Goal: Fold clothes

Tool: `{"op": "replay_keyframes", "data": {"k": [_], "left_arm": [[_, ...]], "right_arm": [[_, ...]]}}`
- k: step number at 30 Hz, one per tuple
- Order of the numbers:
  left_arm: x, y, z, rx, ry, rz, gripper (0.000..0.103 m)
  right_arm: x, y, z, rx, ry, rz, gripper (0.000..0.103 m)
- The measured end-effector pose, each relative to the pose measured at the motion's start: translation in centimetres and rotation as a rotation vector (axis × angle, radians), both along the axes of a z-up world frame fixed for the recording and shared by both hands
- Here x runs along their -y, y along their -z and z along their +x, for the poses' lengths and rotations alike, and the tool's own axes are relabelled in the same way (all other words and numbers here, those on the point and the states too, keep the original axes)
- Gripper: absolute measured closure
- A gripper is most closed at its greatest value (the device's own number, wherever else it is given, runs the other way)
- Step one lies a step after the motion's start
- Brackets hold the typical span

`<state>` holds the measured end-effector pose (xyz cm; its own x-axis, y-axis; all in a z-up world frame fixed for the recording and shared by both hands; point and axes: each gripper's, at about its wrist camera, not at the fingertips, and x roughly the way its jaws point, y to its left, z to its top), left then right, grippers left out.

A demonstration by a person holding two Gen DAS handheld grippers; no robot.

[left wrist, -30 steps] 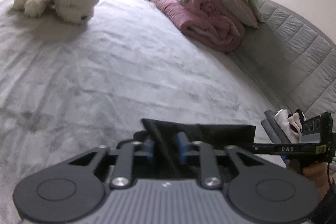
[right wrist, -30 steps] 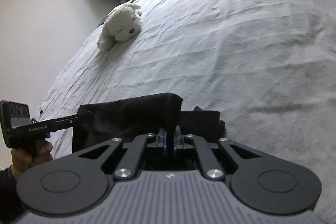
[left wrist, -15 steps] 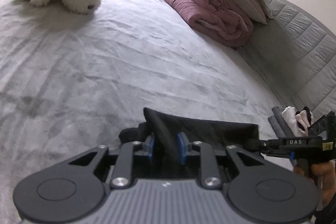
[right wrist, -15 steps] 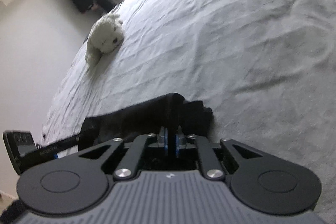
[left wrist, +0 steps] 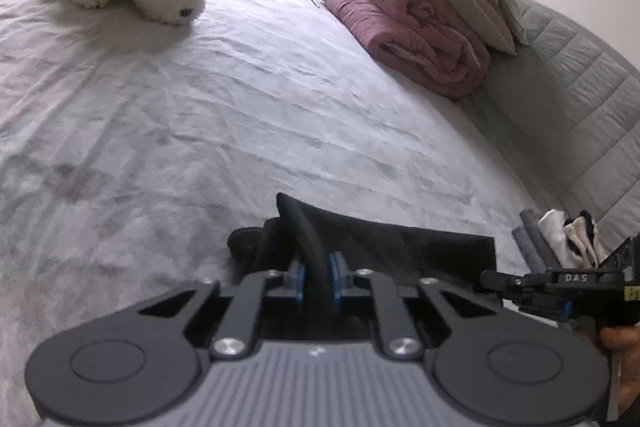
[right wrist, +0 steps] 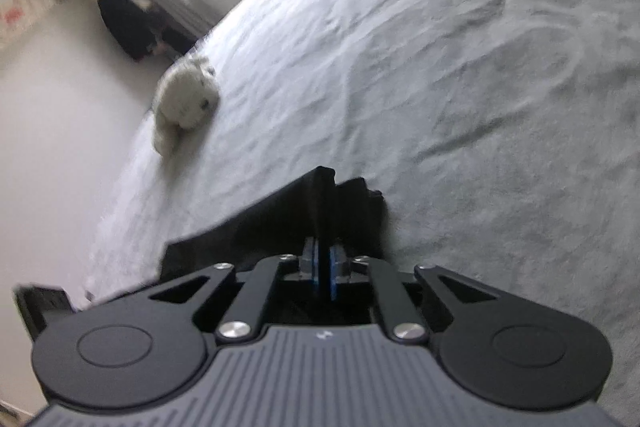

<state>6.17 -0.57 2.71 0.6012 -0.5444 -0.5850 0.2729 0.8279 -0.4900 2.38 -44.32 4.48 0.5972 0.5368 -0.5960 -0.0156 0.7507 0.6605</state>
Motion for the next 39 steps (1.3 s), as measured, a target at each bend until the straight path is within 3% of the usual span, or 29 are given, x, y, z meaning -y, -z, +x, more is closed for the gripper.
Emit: {"op": "replay_keyframes", "data": {"k": [4, 6, 9, 21, 24, 27, 31, 33, 35, 39], "left_arm": [[0.1, 0.2, 0.0, -0.004, 0.003, 0.025, 0.09], [-0.2, 0.1, -0.1, -0.005, -0.003, 0.021, 0.085], [-0.6, -0.2, -0.5, -0.004, -0.017, 0.02, 0.07], [-1.6, -0.5, -4.7, 0.0, -0.003, 0.028, 0.067], [-1.7, -0.3, -5.8, -0.006, 0.015, 0.009, 0.066], [-1.7, 0.3, -6.3, -0.013, 0.021, 0.021, 0.066], [-2.1, 0.9, -6.4, -0.045, 0.011, -0.011, 0.067], [-2.2, 0.9, -6.4, -0.05, 0.003, -0.013, 0.074], [-2.3, 0.9, -6.4, -0.061, -0.008, -0.016, 0.092], [-2.8, 0.3, -6.7, -0.075, -0.001, -0.044, 0.099]], "right_arm": [[-0.4, 0.6, 0.0, -0.019, -0.005, -0.056, 0.096], [-0.5, 0.6, -0.2, -0.016, -0.008, -0.062, 0.094], [-0.1, 0.1, -0.6, 0.0, 0.02, -0.064, 0.087], [0.0, -0.9, -3.9, 0.039, -0.017, -0.072, 0.084], [-0.5, -0.8, -4.6, 0.041, -0.039, -0.097, 0.07], [-0.9, -0.6, -5.0, 0.043, -0.064, -0.123, 0.07], [-1.7, 0.0, -5.5, 0.016, -0.104, -0.171, 0.069], [-2.2, 0.0, -5.9, 0.028, -0.119, -0.199, 0.07], [-2.3, -0.2, -6.0, 0.036, -0.122, -0.196, 0.098], [-1.3, -0.7, -6.1, 0.023, -0.122, -0.131, 0.098]]}}
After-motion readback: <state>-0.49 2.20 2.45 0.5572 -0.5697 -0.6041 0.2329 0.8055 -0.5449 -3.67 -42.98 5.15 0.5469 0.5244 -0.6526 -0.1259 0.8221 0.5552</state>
